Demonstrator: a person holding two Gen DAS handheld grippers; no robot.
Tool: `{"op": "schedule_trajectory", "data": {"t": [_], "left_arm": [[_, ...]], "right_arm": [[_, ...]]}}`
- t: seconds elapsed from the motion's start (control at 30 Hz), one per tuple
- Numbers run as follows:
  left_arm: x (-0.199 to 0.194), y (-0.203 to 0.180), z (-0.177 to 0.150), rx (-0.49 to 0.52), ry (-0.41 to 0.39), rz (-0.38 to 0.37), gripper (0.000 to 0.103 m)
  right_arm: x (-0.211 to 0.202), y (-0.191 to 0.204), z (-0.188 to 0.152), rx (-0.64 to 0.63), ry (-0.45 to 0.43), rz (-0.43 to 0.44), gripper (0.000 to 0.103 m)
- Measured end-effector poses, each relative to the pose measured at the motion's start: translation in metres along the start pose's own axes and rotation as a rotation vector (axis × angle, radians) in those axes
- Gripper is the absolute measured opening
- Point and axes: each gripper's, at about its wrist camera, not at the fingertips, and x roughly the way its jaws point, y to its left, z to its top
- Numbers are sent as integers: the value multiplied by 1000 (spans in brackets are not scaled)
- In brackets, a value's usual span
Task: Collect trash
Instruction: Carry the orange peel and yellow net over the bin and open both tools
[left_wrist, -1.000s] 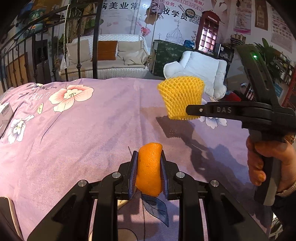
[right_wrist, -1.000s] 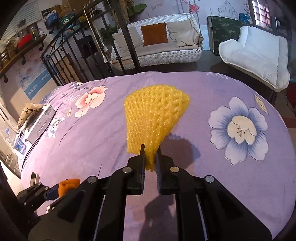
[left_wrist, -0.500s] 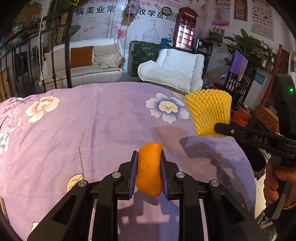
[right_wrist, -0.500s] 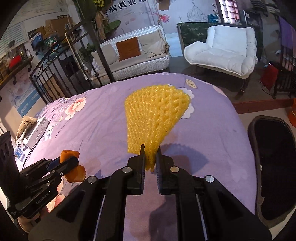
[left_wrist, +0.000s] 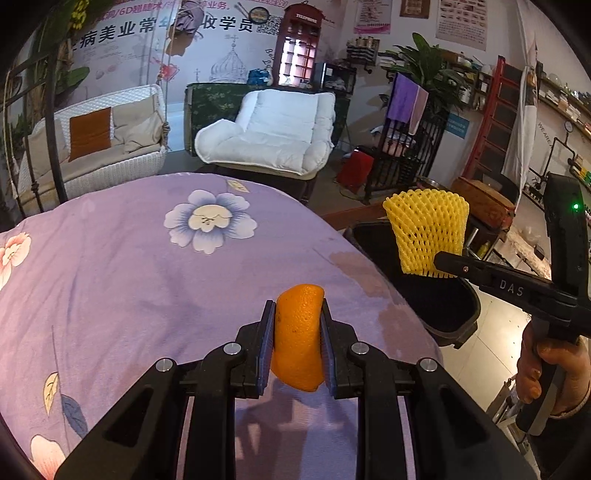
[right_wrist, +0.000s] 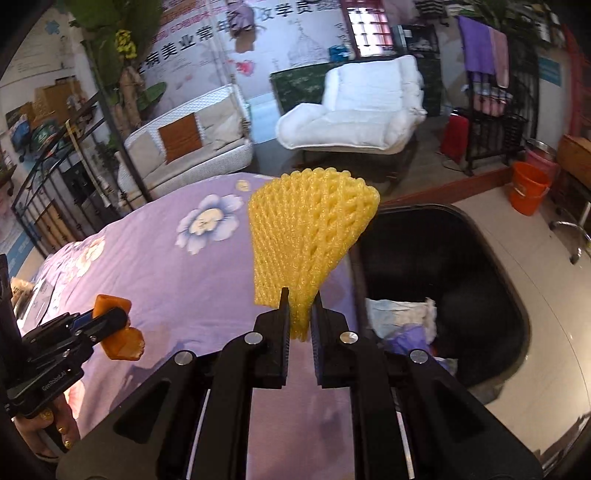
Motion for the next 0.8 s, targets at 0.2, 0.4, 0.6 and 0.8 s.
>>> {"op": "schedule_trajectory", "data": {"t": [0.2,0.4,0.6,0.8], "left_arm": [[13,-26,3,37,13,-60,23],[23,-44,4,64,32,-90,23],[29,-50,2,78,49,-103,23],[34,-58,5,89,61,-117,23]], "right_arm": [[-1,-52,-7,58,11,-106,11],[23,-91,-13,120,63,-165,11],[58,-108,-16,165,128,-183,11],[92,-115,-17,193,198,-198,12]]}}
